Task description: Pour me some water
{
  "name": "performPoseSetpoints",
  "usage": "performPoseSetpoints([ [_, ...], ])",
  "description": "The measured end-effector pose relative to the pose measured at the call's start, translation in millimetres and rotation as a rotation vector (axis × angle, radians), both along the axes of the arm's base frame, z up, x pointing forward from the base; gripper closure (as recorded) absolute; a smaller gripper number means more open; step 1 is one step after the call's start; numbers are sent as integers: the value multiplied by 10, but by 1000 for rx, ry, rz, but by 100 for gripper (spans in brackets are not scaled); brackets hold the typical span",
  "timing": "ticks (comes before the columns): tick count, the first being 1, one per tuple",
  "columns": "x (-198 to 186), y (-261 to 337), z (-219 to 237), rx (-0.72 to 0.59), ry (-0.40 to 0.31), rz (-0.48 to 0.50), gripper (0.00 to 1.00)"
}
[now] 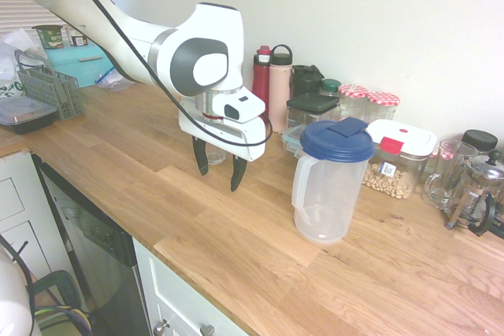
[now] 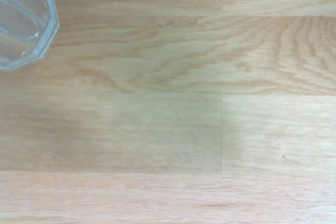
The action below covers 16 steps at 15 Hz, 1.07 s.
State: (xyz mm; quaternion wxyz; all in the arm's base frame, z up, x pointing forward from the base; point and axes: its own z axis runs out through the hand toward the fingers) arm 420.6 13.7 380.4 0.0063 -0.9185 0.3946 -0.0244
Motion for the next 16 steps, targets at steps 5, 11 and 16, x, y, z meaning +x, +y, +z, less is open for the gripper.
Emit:
performPoseSetpoints([
  [5,-13,-24,327,-1,-35,3,0],
  [11,-475,-543,1335,-20,-255,-102,0],
  [16,-947,-1058,1124,-34,-348,-223,0],
])
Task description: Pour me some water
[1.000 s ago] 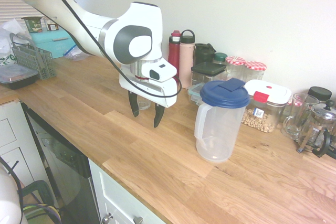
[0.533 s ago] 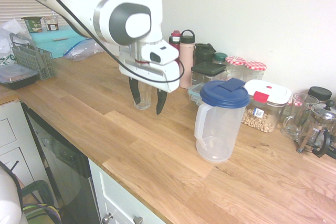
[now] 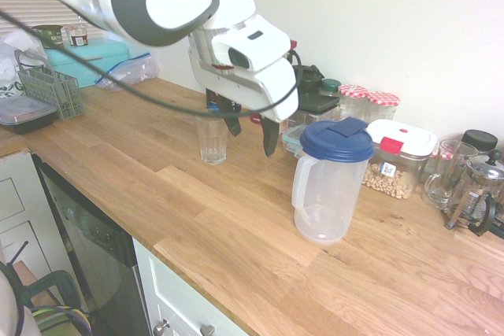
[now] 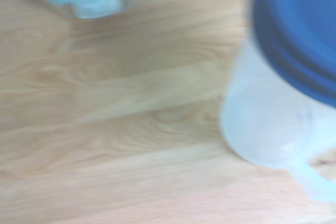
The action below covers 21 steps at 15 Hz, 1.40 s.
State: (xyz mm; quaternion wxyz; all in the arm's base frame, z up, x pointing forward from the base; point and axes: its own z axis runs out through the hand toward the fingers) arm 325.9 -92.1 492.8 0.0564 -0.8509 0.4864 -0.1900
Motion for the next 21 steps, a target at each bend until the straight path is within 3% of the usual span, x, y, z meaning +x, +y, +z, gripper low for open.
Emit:
performPoseSetpoints([
  [4,-126,-252,-4,-36,-37,-40,0],
  [8,74,-483,-265,-65,-51,3,0],
  [9,132,-514,-351,-70,-48,13,100],
  [21,537,-835,-543,-88,-16,50,100],
])
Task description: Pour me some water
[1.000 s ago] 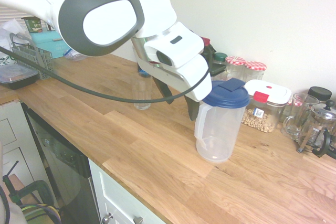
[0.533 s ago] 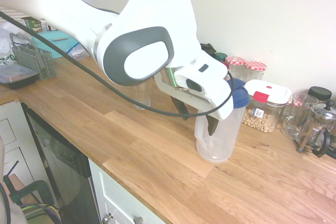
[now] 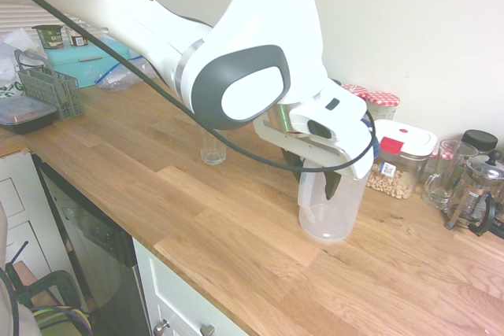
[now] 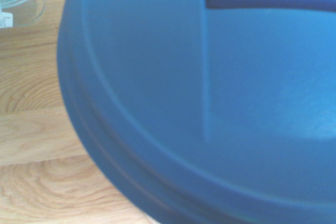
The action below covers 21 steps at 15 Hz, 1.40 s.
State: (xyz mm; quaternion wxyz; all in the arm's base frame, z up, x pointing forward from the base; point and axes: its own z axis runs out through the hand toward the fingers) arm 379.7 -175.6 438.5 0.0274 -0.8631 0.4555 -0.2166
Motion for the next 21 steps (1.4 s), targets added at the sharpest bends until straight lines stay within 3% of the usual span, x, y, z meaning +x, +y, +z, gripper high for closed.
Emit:
performPoseSetpoints([
  [14,24,-118,-24,26,21,25,100],
  [18,-78,-52,480,50,7,81,100],
  [21,-210,306,887,75,62,232,100],
])
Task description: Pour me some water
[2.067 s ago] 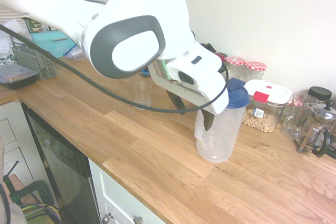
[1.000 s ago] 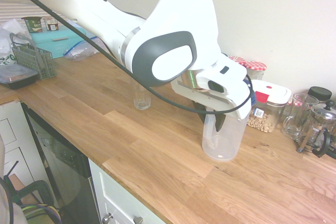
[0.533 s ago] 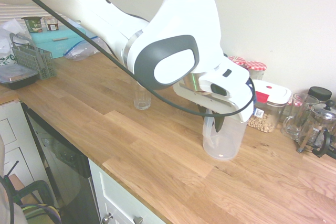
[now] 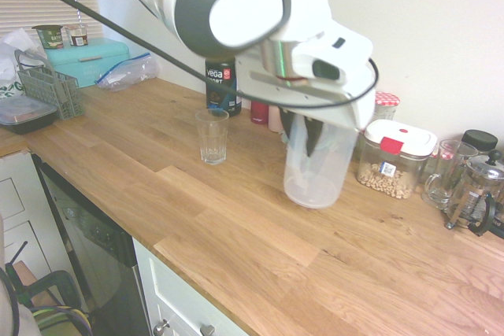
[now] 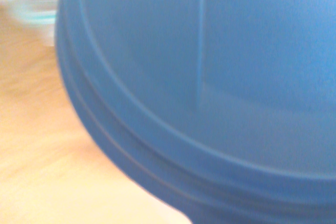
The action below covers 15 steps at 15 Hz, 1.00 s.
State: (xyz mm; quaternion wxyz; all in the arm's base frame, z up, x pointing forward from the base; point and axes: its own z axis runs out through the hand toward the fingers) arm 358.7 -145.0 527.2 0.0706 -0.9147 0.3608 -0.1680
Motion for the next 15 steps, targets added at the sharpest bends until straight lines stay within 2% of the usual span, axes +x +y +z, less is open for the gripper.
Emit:
performPoseSetpoints([
  [3,88,435,139,-29,69,171,100],
  [8,316,1236,374,-163,196,414,100],
  [11,605,1688,359,-254,292,540,100],
  [15,1095,2125,115,-404,445,683,100],
])
